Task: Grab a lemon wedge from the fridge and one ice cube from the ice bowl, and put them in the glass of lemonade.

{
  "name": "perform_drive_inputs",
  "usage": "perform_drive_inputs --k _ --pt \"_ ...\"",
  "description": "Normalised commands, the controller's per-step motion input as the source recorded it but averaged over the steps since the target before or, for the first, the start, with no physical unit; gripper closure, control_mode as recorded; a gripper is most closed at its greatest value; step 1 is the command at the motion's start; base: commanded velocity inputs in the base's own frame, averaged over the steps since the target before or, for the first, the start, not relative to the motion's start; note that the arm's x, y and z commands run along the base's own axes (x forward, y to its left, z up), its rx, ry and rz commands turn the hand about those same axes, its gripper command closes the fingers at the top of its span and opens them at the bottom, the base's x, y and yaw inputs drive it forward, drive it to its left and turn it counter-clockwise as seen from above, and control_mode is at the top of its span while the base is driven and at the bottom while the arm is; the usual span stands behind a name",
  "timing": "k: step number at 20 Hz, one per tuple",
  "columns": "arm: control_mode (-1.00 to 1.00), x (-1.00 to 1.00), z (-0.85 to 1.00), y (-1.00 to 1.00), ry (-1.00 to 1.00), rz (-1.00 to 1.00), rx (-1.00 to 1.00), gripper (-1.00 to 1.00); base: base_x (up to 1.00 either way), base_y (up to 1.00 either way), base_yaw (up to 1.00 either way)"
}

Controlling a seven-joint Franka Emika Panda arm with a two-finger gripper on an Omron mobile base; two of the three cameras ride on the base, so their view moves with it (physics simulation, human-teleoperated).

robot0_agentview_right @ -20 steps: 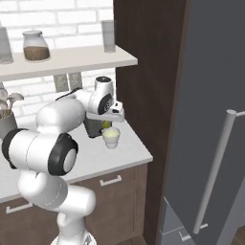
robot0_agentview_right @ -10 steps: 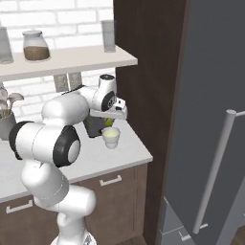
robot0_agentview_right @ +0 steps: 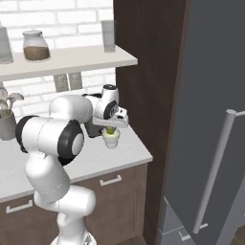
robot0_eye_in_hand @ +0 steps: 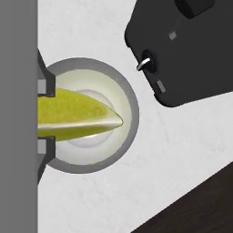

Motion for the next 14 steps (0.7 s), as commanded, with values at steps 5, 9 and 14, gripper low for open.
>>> perform_drive_inputs --k 5,9,14 --pt "-1.0 0.09 0.21 0.03 0.02 0.0 -0.03 1.0 0.0 0.0 0.0" --pt "-1.0 0.16 0.0 0.0 0.03 0.0 0.0 1.0 0.0 0.0 0.0" --pt "-1.0 0.25 -0.02 0.0 0.01 0.0 0.0 1.0 0.0 0.0 0.0"
